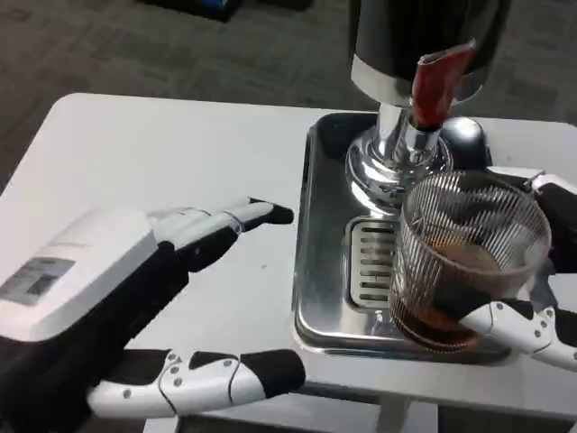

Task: Grasp the cup under the faucet to collect the drink, then remove the cup.

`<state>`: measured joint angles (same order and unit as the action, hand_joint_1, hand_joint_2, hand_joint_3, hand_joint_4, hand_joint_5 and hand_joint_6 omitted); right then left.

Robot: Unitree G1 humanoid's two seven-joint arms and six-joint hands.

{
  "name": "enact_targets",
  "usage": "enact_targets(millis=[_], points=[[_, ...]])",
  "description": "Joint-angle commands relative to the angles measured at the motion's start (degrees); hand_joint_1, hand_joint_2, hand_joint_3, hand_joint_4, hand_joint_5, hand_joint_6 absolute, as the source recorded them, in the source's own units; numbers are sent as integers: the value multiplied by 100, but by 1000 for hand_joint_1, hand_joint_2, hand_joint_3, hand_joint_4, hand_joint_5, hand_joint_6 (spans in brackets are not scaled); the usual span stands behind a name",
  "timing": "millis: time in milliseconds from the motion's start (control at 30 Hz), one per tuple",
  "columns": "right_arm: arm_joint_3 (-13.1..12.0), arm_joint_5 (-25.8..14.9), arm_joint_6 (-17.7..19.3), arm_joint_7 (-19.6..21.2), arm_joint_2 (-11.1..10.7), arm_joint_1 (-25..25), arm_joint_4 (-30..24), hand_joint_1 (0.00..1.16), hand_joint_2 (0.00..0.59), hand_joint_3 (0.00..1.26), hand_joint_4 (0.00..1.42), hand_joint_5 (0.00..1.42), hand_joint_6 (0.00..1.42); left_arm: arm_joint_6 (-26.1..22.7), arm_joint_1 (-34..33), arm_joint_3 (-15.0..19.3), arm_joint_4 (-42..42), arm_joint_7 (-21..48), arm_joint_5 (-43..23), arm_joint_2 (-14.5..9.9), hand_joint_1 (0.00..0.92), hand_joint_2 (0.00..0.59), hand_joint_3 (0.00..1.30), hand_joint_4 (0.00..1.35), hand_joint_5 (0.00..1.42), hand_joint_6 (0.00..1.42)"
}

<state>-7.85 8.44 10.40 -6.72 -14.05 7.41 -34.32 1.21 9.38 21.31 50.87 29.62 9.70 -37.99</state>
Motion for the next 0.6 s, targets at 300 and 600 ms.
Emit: enact_targets(millis=[300, 600], points=[[144, -158, 169, -140, 31, -7, -305, 834, 227, 1110, 1249, 1424, 1424, 57, 411, 307, 249, 87, -24, 52, 0, 89, 133, 21, 85, 110], [210, -127, 132, -170, 43, -27, -319, 827, 224, 1110, 1249, 1424, 1424, 84, 489, 191, 336, 89, -4, 82, 0, 99, 123, 10, 74, 109]])
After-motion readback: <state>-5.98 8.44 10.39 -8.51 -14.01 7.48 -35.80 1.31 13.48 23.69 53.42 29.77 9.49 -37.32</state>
